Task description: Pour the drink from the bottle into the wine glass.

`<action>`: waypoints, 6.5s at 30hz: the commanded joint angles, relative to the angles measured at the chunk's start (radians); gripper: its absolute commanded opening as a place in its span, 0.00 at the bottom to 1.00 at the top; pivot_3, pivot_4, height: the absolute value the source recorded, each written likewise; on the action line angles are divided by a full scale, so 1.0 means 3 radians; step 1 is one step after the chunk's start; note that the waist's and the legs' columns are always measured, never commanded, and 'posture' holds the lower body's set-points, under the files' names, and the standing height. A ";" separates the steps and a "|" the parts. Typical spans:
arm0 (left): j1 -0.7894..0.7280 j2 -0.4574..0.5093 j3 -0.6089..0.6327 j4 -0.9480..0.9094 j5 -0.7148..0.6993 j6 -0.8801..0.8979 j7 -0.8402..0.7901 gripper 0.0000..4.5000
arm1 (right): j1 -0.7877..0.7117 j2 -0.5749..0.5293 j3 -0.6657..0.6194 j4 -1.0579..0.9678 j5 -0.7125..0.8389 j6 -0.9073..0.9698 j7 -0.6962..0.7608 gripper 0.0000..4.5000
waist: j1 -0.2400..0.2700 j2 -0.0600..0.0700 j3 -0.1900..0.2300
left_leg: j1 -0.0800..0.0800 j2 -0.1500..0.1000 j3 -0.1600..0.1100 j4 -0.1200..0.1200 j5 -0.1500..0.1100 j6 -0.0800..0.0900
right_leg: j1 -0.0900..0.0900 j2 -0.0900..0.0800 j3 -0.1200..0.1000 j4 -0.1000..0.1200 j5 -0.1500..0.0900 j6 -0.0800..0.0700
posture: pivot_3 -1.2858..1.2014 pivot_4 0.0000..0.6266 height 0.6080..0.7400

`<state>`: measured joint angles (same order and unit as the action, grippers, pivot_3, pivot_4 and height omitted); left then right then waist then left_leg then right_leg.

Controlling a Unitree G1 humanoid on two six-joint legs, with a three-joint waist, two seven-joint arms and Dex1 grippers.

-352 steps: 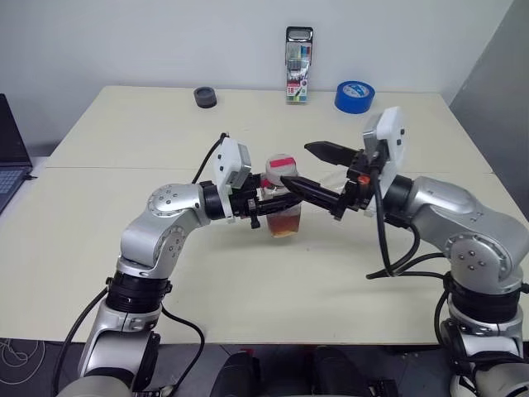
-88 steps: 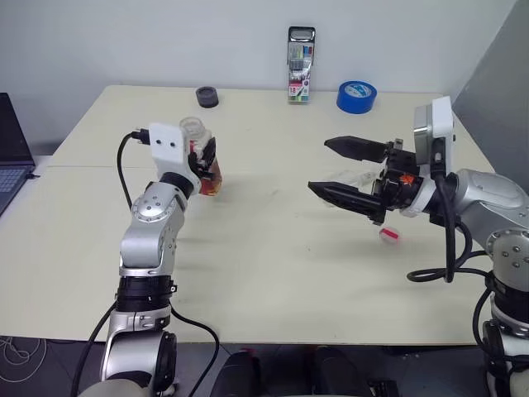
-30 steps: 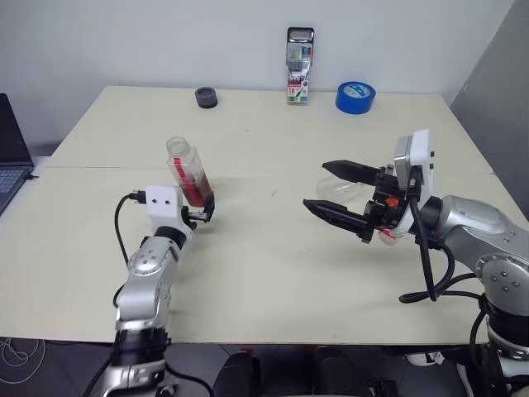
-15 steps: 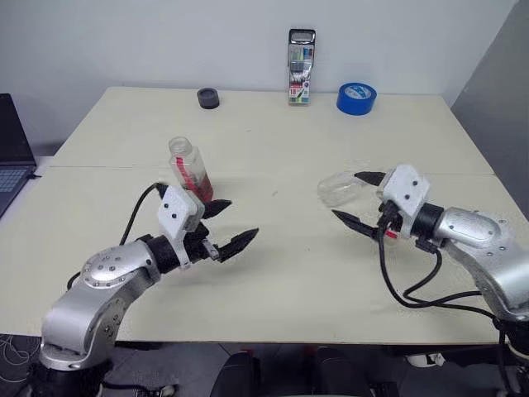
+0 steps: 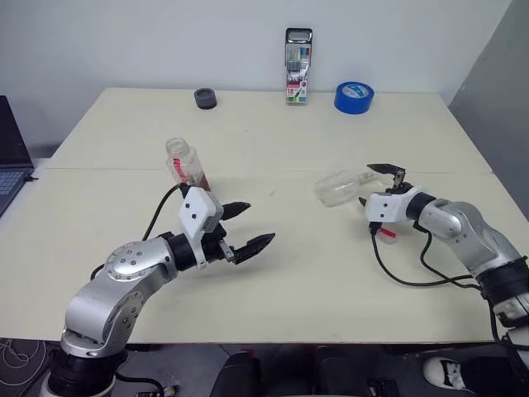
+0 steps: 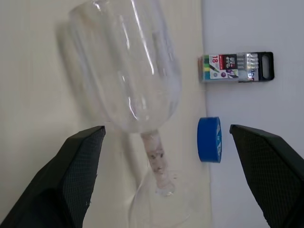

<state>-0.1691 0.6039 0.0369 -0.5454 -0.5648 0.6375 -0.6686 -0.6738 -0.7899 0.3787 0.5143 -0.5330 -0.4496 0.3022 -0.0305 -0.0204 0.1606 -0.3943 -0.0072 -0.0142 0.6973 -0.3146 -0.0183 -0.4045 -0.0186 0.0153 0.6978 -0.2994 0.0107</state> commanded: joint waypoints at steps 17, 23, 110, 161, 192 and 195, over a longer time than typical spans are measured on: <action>0.0033 -0.0123 -0.0089 0.0046 0.0163 -0.0262 0.0027 0.99 | -0.1390 0.0600 0.0650 0.2348 -0.1014 -0.0090 -0.1086 1.00 | -0.0009 0.0000 0.0000 | 0.0001 0.0000 0.0004 0.0000 0.0001 -0.0001 | 0.0000 0.0000 0.0004 0.0001 0.0000 -0.0001 | 0.52 0.24 1.00; -0.0015 -0.0145 -0.0103 0.0078 0.0193 -0.0273 0.0012 1.00 | -0.1448 0.0659 0.0679 0.2476 -0.1024 -0.0142 -0.1127 0.96 | -0.0010 0.0001 0.0000 | 0.0001 0.0000 0.0003 0.0000 0.0001 -0.0001 | -0.0001 0.0000 0.0003 0.0001 0.0000 -0.0001 | 0.52 0.24 1.00; 0.1869 -0.0567 0.0396 -0.1012 0.0090 -0.0649 0.0908 1.00 | 0.0122 0.2557 -0.0765 0.0423 0.1931 0.0961 0.0772 1.00 | -0.0071 0.0011 0.0002 | 0.0008 0.0003 0.0001 -0.0008 -0.0008 0.0013 | 0.0001 0.0000 0.0001 0.0002 0.0002 -0.0002 | 0.52 0.24 1.00; -0.0283 -0.0623 0.0811 0.1679 0.0824 -0.1335 0.0981 1.00 | 0.0747 0.0569 -0.1507 -0.3692 0.4764 0.4039 0.1314 1.00 | 0.0023 0.0000 -0.0002 | -0.0003 0.0002 -0.0014 -0.0003 -0.0009 0.0016 | 0.0002 0.0000 -0.0014 -0.0004 0.0003 -0.0003 | 0.52 0.24 1.00; -0.1370 -0.0693 0.0621 0.3562 0.1159 -0.2304 0.0733 0.87 | 0.0707 0.0553 -0.1487 -0.3695 0.4697 0.4039 0.1115 1.00 | 0.0022 -0.0001 -0.0002 | -0.0009 0.0002 -0.0018 -0.0001 -0.0008 0.0014 | -0.0001 -0.0001 -0.0018 -0.0004 0.0003 -0.0003 | 0.52 0.24 1.00; -0.1378 -0.0687 0.0619 0.3627 0.1163 -0.2340 0.0722 0.67 | 0.0722 0.0561 -0.1492 -0.3701 0.4693 0.4030 0.1089 1.00 | 0.0022 -0.0001 -0.0002 | -0.0009 0.0002 -0.0018 0.0000 -0.0008 0.0014 | -0.0001 -0.0001 -0.0018 -0.0004 0.0004 -0.0003 | 0.52 0.24 1.00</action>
<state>-0.5607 0.3883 0.2214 0.5461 -0.2216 -0.0349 -0.4494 -0.4519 -0.6176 -0.0461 -0.5647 0.8766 0.7732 0.6339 -0.0238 -0.0206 0.1601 -0.3969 -0.0067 -0.0196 0.6972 -0.3170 -0.0142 -0.4049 -0.0189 0.0098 0.6965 -0.2984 0.0098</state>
